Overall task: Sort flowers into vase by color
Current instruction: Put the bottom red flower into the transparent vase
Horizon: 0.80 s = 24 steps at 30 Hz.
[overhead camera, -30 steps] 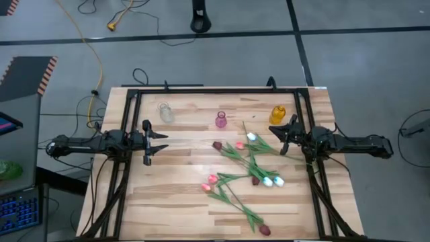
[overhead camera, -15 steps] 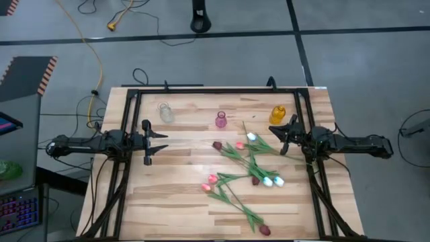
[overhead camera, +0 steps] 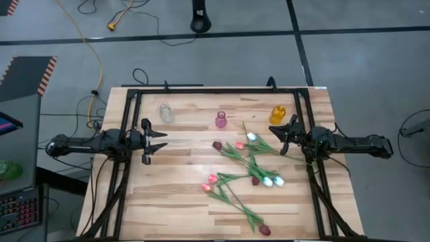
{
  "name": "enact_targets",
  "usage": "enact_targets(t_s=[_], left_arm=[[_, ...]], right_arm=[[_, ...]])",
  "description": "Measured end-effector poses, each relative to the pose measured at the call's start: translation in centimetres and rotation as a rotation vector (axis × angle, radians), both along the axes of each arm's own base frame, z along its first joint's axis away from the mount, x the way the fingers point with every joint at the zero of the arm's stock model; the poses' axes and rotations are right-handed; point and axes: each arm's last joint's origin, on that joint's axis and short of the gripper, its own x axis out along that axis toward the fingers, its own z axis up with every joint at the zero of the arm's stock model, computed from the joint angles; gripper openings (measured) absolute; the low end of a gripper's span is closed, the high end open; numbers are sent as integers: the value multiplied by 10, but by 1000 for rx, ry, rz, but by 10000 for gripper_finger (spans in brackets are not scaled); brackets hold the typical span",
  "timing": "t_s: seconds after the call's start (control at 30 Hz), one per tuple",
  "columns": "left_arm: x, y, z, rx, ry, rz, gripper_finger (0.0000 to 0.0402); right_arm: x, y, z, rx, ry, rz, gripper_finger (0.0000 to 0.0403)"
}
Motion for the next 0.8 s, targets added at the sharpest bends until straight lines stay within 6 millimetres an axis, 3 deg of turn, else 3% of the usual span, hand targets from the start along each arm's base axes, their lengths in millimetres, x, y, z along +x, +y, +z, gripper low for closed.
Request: enact_targets(t_s=[0.27,0.8], left_arm=[[18,-1,-2,-41,110,-16,161],[99,-3,64,-39,410,-24,161]], right_arm=[[0,0,0,0,0,0,47],[0,0,0,0,-1,0,47]])
